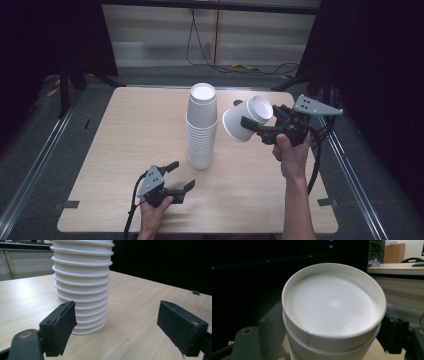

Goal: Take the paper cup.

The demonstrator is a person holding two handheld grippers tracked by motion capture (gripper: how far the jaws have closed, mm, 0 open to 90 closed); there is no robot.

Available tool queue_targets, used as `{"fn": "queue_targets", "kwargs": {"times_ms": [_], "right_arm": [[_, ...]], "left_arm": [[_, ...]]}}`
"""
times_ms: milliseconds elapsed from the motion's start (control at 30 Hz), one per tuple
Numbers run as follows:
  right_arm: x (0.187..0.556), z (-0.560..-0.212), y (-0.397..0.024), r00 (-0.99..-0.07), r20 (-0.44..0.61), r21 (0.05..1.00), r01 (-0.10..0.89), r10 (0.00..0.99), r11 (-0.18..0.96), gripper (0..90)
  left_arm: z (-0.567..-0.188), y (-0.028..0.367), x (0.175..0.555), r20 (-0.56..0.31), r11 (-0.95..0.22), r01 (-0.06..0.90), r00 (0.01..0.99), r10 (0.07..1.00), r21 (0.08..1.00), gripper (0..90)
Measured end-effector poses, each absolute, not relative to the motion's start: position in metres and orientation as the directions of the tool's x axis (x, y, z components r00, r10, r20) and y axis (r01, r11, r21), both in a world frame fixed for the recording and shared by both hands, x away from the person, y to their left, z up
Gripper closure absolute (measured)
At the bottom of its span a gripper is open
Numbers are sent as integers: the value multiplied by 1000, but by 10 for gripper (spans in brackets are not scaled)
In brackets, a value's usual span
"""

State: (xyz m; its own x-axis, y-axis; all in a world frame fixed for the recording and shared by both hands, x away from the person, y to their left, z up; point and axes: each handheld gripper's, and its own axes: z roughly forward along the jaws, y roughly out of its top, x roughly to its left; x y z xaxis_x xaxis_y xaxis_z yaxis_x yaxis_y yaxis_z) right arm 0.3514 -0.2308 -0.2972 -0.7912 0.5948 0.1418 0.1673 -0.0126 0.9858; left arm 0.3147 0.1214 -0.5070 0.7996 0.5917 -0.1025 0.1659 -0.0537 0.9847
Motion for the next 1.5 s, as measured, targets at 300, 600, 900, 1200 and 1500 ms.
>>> {"fn": "queue_targets", "kwargs": {"times_ms": [300, 600, 900, 1200, 1500], "right_arm": [[349, -322, -226, -800, 187, 977, 213, 570, -20, 219], [345, -347, -221, -816, 216, 971, 235, 537, -34, 219], [344, -366, -217, -819, 240, 963, 267, 521, -23, 219], [340, -386, -208, -825, 259, 955, 296, 502, -7, 219], [340, -402, -208, -825, 269, 947, 320, 497, 19, 219]], "left_arm": [[-490, 119, 317, -75, -85, 145, 836, 544, 986, 156], [-485, 109, 315, -86, -90, 152, 857, 508, 984, 163], [-481, 108, 315, -97, -90, 160, 869, 485, 983, 162], [-471, 105, 314, -75, -92, 130, 887, 455, 987, 167], [-465, 100, 315, -45, -103, 94, 913, 404, 990, 157]]}}
